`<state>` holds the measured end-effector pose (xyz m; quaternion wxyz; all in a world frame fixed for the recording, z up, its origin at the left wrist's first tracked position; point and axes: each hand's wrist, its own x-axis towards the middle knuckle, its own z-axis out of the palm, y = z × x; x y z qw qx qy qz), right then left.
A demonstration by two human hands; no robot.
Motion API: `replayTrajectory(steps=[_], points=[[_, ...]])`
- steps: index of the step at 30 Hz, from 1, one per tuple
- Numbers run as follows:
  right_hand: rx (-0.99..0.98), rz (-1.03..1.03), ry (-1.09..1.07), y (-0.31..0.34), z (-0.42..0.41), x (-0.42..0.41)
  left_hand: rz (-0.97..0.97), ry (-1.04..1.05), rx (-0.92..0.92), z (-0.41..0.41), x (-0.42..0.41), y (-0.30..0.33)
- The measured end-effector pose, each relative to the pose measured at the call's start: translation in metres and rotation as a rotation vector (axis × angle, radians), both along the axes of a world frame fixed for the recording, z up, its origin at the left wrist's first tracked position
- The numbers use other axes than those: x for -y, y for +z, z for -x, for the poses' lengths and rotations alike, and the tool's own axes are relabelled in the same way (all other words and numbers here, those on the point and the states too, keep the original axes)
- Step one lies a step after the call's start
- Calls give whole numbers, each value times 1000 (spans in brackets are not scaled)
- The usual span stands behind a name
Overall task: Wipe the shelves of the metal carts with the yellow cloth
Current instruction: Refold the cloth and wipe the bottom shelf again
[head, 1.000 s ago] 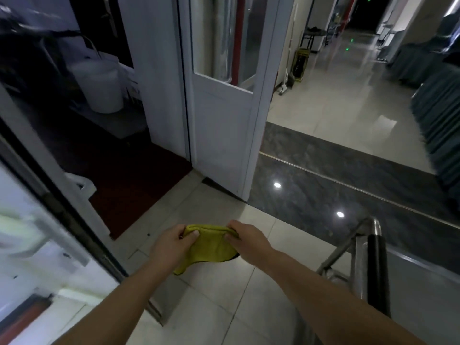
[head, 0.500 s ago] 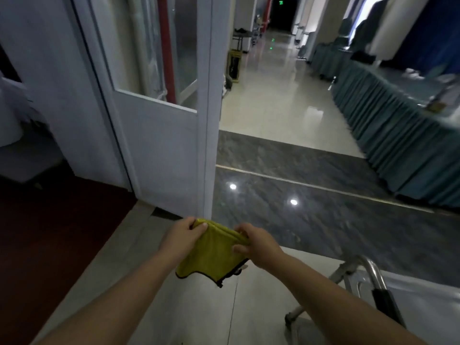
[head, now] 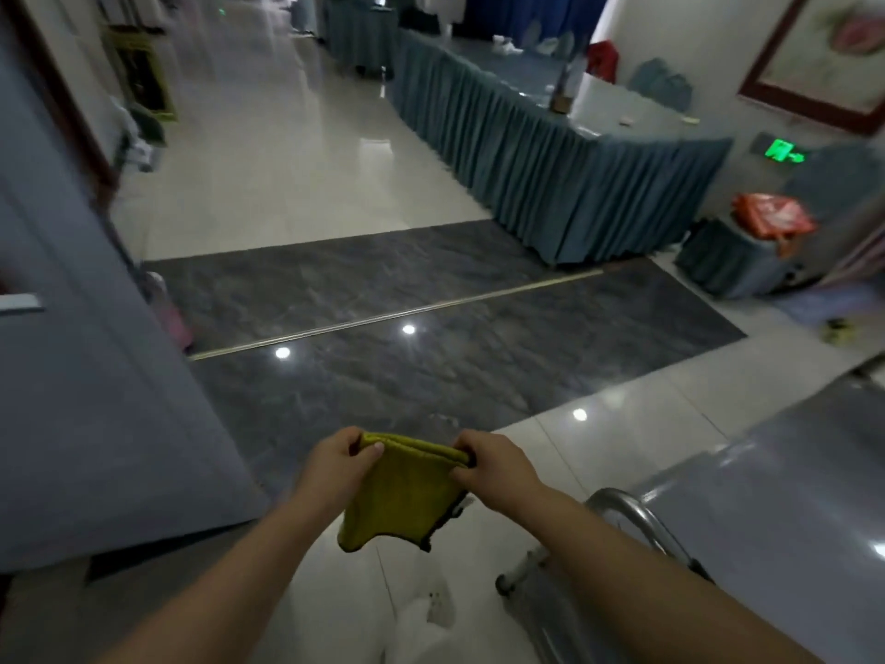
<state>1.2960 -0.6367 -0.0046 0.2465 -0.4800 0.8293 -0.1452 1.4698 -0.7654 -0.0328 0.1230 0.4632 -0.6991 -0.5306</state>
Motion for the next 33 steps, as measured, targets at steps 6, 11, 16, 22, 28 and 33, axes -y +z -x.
replayTrajectory(steps=[6,11,16,22,28,33], points=[[10,43,-168,-20,115,52,76,-183,54,127,72,-3],[27,91,-261,-18,205,99,237,-309,142,232,138,16],[-5,134,-350,-18,279,117,270,-409,184,330,174,24],[-122,84,-537,-31,365,104,286,-668,169,460,184,12],[-185,6,-781,-34,444,103,307,-988,136,599,202,7],[-186,10,-1047,-28,494,115,317,-1216,96,708,211,14]])
